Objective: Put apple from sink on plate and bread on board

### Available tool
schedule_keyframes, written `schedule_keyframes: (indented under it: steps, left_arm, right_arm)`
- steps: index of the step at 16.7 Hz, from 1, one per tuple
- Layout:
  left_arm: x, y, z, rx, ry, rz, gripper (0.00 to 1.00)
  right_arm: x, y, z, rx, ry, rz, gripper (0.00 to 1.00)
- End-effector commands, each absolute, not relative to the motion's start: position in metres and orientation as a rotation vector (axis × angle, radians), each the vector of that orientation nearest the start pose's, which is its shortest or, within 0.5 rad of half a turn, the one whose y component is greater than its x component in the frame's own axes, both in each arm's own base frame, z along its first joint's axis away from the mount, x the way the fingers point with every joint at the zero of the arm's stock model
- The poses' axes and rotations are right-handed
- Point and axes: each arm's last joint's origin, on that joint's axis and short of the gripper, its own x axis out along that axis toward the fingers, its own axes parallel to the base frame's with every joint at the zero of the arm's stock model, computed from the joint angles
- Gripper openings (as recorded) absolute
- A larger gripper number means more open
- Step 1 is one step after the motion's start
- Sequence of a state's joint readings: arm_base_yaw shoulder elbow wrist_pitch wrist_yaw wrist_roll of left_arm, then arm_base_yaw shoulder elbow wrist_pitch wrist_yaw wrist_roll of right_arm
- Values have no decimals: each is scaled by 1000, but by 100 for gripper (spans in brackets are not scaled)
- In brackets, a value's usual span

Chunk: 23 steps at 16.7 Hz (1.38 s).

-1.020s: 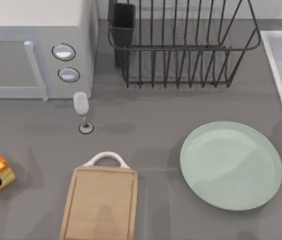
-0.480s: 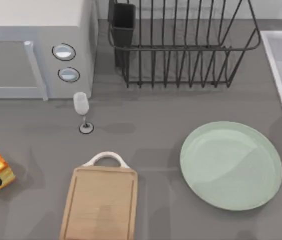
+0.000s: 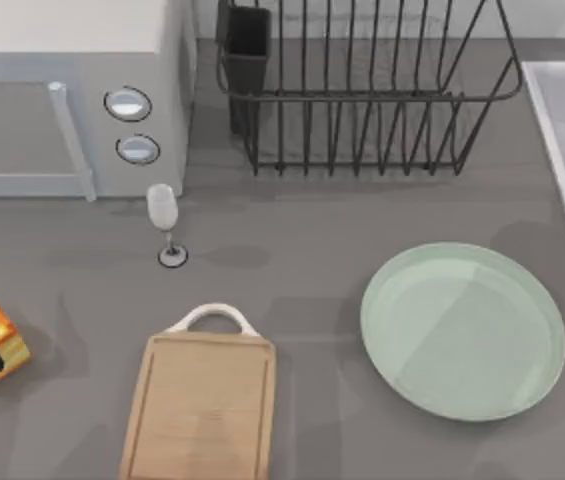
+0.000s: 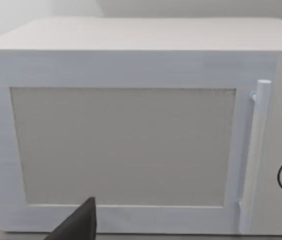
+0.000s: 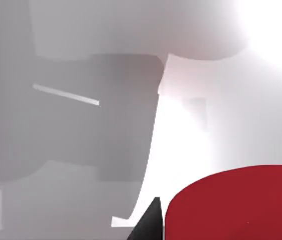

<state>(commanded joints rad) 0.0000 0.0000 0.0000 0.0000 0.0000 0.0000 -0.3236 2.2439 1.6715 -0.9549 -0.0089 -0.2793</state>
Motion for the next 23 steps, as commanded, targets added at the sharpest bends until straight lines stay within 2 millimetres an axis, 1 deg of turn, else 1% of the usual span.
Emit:
schedule_keyframes:
  steps: [2,7,9,11,14,18,20,23]
  left_arm:
    - [106,-1,160,0,0,0,100]
    - [106,-1,160,0,0,0,100]
    - [106,-1,160,0,0,0,100]
    - [106,-1,160,0,0,0,100]
    - [106,-1,160,0,0,0,100]
    - [106,-1,160,0,0,0,100]
    - [106,-1,160,0,0,0,100]
    - [106,-1,160,0,0,0,100]
  right_arm:
    - [411,-129,134,13,1525,-14,0]
    - [410,-130,133,18,1526,-18,0]
    - [413,-124,147,21,1495,-36,0]
    - [413,-107,165,35,1464,-58,0]
    - [408,-68,193,68,1429,-83,0]
    - [389,3,222,109,1417,-86,0]
    - [376,40,232,117,1429,-77,0]
    - [355,91,236,106,1472,-57,0]
